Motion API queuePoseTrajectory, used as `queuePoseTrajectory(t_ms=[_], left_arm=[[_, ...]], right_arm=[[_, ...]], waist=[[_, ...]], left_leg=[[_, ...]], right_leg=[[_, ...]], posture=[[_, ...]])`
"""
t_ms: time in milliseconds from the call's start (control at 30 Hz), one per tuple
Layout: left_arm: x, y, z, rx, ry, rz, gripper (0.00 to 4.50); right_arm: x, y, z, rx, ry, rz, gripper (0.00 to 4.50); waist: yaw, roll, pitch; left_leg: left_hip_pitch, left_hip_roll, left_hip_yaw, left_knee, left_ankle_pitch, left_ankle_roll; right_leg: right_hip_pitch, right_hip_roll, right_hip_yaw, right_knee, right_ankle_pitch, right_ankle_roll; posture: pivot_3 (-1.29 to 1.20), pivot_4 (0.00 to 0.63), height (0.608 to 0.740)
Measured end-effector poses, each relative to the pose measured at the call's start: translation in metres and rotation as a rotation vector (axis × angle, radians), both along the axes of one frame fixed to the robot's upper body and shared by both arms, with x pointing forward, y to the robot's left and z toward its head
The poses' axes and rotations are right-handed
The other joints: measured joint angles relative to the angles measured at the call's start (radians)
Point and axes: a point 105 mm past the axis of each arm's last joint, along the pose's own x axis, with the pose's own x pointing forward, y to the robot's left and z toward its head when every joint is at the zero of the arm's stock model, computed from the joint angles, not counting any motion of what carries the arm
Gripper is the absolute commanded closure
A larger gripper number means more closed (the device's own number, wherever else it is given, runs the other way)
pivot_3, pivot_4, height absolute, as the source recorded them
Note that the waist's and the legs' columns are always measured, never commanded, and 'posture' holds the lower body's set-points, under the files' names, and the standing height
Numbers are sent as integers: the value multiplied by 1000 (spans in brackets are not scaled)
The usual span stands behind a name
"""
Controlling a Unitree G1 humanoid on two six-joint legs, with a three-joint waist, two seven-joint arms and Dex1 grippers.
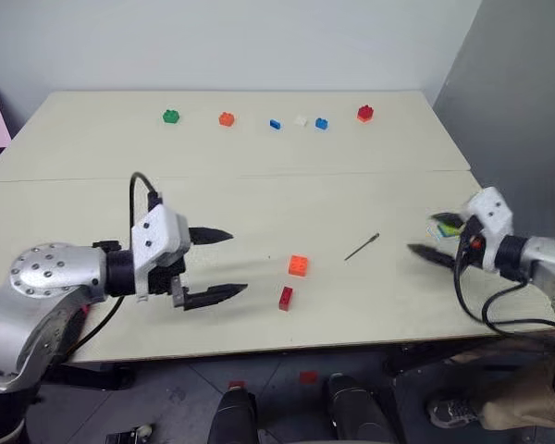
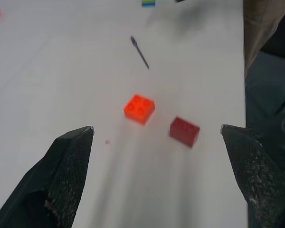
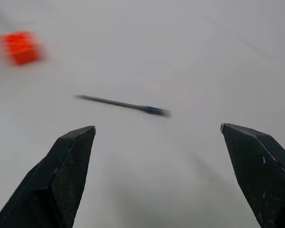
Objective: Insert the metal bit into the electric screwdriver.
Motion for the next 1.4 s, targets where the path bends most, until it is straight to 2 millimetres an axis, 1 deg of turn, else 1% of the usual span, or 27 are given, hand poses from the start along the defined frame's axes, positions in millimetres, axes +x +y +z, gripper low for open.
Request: queuePoseTrajectory(t_ms=[67, 133, 200, 267, 300, 367, 433, 533, 600, 667, 800, 833, 900, 1000, 1033, 1200, 1300, 1400], left_arm=[[-2, 5, -4, 28, 10, 6, 0], [-6, 10, -9, 72, 22, 4, 0], [-8, 12, -11, 86, 24, 1, 0], [-9, 12, -13, 88, 29, -1, 0], [-10, 13, -15, 90, 35, 0, 0], [-12, 14, -18, 96, 40, -2, 0], [-13, 15, -20, 100, 41, 0, 0], [-15, 17, -22, 101, 38, -4, 0], [-15, 20, -26, 101, 41, 1, 0], [-16, 21, -29, 98, 46, 4, 0], [-17, 22, -30, 101, 41, -1, 0], [-18, 23, -30, 103, 41, -1, 0], [-20, 23, -32, 105, 42, -9, 0], [-20, 23, -33, 100, 42, -11, 0], [-20, 23, -33, 99, 40, -12, 0], [-18, 21, -30, 97, 23, -15, 0], [-16, 19, -25, 88, 11, -15, 0], [-13, 12, -17, 34, -4, -25, 0]], right_arm=[[-3, 15, 0, -12, 16, 70, 52], [0, 38, 6, 2, 5, 139, 52], [1, 57, 5, 15, 11, 193, 52], [2, 82, -1, 21, 27, 262, 52], [4, 93, -9, 5, 44, 290, 52], [10, 108, -23, -17, 72, 313, 52], [17, 117, -32, -42, 90, 320, 52], [31, 129, -37, -54, 83, 310, 52], [38, 131, -42, -61, 87, 297, 52], [40, 134, -48, -59, 101, 294, 52], [38, 142, -56, -50, 133, 319, 52], [38, 144, -59, -50, 142, 319, 416], [39, 146, -62, -48, 147, 319, 795], [40, 149, -65, -52, 142, 318, 1640], [40, 150, -65, -51, 139, 320, 1822], [41, 151, -66, -58, 127, 323, 3033], [42, 151, -65, -63, 117, 325, 3045], [42, 150, -60, -57, 97, 325, 3045]], waist=[[0, 0, 0], [0, -1, 0], [0, -2, 0], [-2, -2, -1], [-2, -2, -1], [-1, -1, 0], [4, -1, 0], [3, -1, 0], [3, -1, 0], [4, -1, 0], [3, -1, 0], [3, -1, 0], [2, -1, 0], [3, -1, 0], [3, -1, 0], [3, -1, 0], [2, -1, 0], [3, -1, 0]], left_leg=[[0, 0, 0, 1, 0, 0], [-1, 0, 1, 1, 0, 0], [0, 0, 1, 1, 0, 0], [-2, 0, 1, 0, 0, 0], [-1, 0, 1, 0, 0, 0], [-3, 0, 1, -1, 0, 0], [-6, 0, 1, -1, 0, 0], [-7, 0, 1, -2, 0, 0], [-7, 0, 1, -2, 0, 0], [-7, 0, 0, -2, 0, 0], [-6, 0, 0, -1, 0, 0], [-5, 0, 0, -1, 0, 0], [-4, 0, 0, -1, 0, 0], [-4, 0, 0, -1, 0, 0], [-4, 0, 0, -1, 0, 0], [-4, 0, 0, -1, 0, 0], [-4, 0, 0, -1, 0, 0], [-4, 0, 0, -1, 0, 0]], right_leg=[[0, 0, 1, -1, 0, 0], [-3, 0, 1, -1, 1, -1], [-4, 0, 1, -1, 1, -1], [-4, 0, 1, -1, 1, -2], [-4, 0, 1, 0, 1, -2], [-4, 0, 1, -1, 1, -2], [-6, 0, 0, -1, 0, -3], [-6, 0, 0, -1, 0, -3], [-6, 0, -1, -1, 0, -3], [-6, 0, -1, -1, 0, -3], [-5, 0, -1, 1, 0, -2], [-5, 0, -1, 1, 0, -2], [-5, 0, -1, 1, 0, -2], [-5, 0, -1, 1, 0, -2], [-5, 0, -1, 1, 0, -2], [-5, 0, -1, 1, 0, -2], [-5, 0, -1, 1, 0, -2], [-5, 1, -1, 1, 0, -2]], posture=[[0, 150, 740], [0, 150, 740], [0, 150, 740], [0, 150, 740], [0, 150, 740], [0, 150, 740], [0, 150, 740], [0, 150, 740], [0, 150, 740], [0, 150, 740], [0, 150, 740], [0, 150, 740], [0, 150, 740], [0, 150, 740], [0, 150, 740], [0, 150, 740], [0, 150, 740], [0, 150, 740]])
